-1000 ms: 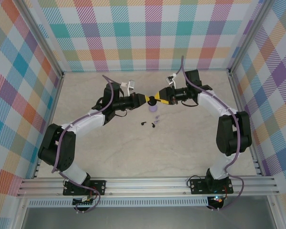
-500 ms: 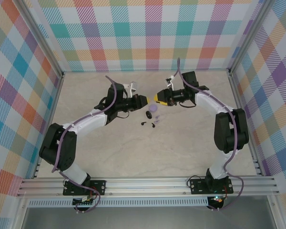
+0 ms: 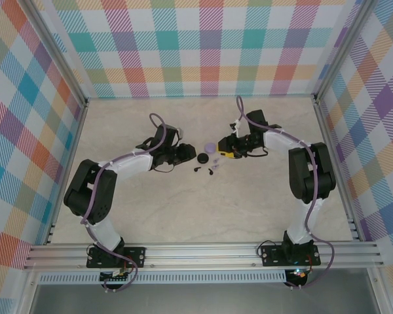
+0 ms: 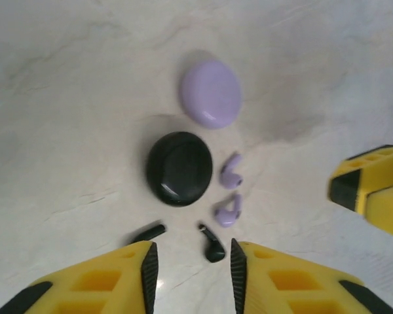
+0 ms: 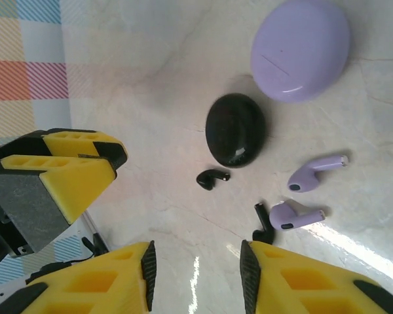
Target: Insert the wireless bluetooth earbuds into the charging case
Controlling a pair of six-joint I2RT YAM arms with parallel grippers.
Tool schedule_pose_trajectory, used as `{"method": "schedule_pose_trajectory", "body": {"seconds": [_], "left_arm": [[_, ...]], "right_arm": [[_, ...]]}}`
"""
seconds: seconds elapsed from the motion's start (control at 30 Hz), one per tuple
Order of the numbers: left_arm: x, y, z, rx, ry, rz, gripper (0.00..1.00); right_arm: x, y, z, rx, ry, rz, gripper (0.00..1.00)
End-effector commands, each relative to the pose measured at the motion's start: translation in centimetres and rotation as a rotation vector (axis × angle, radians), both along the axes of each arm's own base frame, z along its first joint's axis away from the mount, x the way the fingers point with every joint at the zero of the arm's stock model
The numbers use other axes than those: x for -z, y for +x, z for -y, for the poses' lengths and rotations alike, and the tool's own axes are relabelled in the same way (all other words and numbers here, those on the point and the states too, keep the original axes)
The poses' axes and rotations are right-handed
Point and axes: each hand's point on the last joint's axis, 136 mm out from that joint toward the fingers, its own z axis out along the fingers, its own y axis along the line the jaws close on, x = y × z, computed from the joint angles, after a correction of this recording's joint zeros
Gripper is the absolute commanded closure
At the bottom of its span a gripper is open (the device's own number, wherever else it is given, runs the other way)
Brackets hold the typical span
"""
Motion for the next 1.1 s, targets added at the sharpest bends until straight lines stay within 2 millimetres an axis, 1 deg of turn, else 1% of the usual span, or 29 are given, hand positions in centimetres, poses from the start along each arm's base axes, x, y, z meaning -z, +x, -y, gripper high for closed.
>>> {"method": "schedule_pose_trajectory", "body": {"seconds": [0.0,0.07,0.17,0.33,0.53,0.63,0.7,0.83,1.07], "left_arm": [[1.1,0.6,-1.6,-0.019,0.076,-0.024,0.60],[1.4,0.9,-1.6,-0.012,0.074,-0.033,0.57],[1.9,1.4,-1.0,0.021,0.070,-0.043,0.54],[2.8,2.4,0.0,0.058,0.072,-0.072,0.53],[3.5,3.5,1.1,0.071,0.041,-0.099,0.52],[4.2,3.5,1.1,0.038,0.028,-0.122,0.53],[4.6,3.5,1.6,0.040,-0.007,-0.136,0.53],[5.3,3.3,2.3,0.025,-0.072,-0.161,0.52],[6.2,3.2,3.0,0.010,-0.135,-0.194,0.51]], "right_arm": [[0.9,-0.2,-0.7,-0.024,-0.052,-0.018,0.62],[1.0,0.0,-1.2,-0.026,-0.065,-0.023,0.64],[1.3,0.4,-1.9,-0.021,-0.088,-0.037,0.67],[1.9,1.4,-2.9,-0.006,-0.110,-0.072,0.73],[2.8,2.3,-3.8,0.003,-0.151,-0.109,0.74],[3.4,2.8,-3.8,0.016,-0.170,-0.131,0.75],[3.9,3.0,-4.0,0.012,-0.180,-0.143,0.76],[4.3,3.2,-4.2,0.004,-0.185,-0.146,0.75],[5.2,3.2,-4.7,-0.012,-0.186,-0.174,0.74]]}}
